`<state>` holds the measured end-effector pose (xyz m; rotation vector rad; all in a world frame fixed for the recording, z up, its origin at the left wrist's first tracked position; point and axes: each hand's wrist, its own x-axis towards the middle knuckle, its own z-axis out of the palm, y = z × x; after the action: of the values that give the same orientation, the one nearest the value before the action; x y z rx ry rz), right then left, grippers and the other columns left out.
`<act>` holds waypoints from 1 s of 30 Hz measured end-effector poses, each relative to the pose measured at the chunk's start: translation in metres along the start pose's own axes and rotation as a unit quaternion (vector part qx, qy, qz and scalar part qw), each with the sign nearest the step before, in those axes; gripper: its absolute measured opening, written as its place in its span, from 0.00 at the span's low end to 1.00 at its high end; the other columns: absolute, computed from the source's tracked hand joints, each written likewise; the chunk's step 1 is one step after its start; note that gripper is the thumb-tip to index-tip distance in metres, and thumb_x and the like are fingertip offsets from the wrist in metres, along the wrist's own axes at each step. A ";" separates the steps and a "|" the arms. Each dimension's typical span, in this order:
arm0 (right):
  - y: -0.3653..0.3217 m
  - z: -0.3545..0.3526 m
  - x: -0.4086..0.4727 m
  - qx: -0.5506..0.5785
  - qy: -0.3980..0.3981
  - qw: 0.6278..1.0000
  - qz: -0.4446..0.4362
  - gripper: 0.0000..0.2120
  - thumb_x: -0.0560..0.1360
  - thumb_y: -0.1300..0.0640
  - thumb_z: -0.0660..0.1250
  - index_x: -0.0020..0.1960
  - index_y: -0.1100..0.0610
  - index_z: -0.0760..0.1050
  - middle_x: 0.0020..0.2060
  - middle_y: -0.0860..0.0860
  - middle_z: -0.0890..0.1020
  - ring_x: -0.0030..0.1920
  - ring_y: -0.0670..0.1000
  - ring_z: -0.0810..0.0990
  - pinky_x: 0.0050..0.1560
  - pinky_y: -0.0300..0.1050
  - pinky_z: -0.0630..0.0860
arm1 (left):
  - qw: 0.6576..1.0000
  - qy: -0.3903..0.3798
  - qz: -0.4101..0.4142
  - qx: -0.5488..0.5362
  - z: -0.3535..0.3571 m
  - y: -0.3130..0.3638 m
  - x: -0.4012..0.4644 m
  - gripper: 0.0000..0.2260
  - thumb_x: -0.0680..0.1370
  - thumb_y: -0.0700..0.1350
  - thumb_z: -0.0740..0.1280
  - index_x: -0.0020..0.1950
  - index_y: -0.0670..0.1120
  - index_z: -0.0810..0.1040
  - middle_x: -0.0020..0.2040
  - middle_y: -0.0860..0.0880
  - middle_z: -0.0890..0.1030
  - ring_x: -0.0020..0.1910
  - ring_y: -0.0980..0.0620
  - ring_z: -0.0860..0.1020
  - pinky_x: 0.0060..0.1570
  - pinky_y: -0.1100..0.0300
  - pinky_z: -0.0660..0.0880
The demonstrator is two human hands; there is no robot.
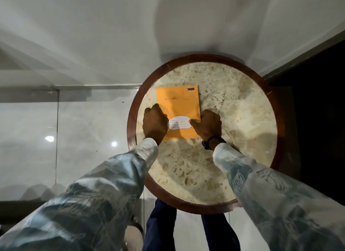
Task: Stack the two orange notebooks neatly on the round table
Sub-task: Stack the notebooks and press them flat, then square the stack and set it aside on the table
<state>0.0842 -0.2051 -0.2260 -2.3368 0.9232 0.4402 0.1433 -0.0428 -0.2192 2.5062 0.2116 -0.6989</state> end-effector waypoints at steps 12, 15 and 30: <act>-0.026 -0.047 0.043 0.316 -0.134 0.937 0.067 0.17 0.70 0.66 0.78 0.57 0.60 0.81 0.59 0.60 0.84 0.59 0.60 0.83 0.63 0.58 0.78 | 0.930 -0.172 0.085 -0.314 -0.015 -0.001 -0.001 0.18 0.79 0.25 0.63 0.67 0.31 0.64 0.53 0.41 0.77 0.47 0.51 0.77 0.44 0.59 0.81; -0.041 -0.055 0.034 0.365 -0.075 0.928 -0.018 0.21 0.72 0.73 0.72 0.64 0.65 0.75 0.58 0.61 0.83 0.59 0.58 0.82 0.60 0.54 0.79 | 0.938 -0.075 0.181 -0.284 -0.009 0.004 -0.009 0.17 0.81 0.27 0.63 0.67 0.32 0.62 0.45 0.51 0.74 0.37 0.55 0.71 0.41 0.55 0.76; -0.035 -0.037 0.005 0.284 0.062 0.949 -0.121 0.26 0.71 0.69 0.72 0.65 0.61 0.65 0.56 0.54 0.81 0.54 0.54 0.82 0.52 0.46 0.81 | 0.957 0.067 0.197 -0.201 0.017 -0.004 -0.012 0.17 0.84 0.36 0.64 0.66 0.34 0.60 0.53 0.52 0.75 0.49 0.67 0.77 0.43 0.60 0.75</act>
<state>0.1158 -0.2102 -0.1856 -1.9188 0.6893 -0.0742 0.1241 -0.0491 -0.2270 2.1114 -0.0921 -0.2880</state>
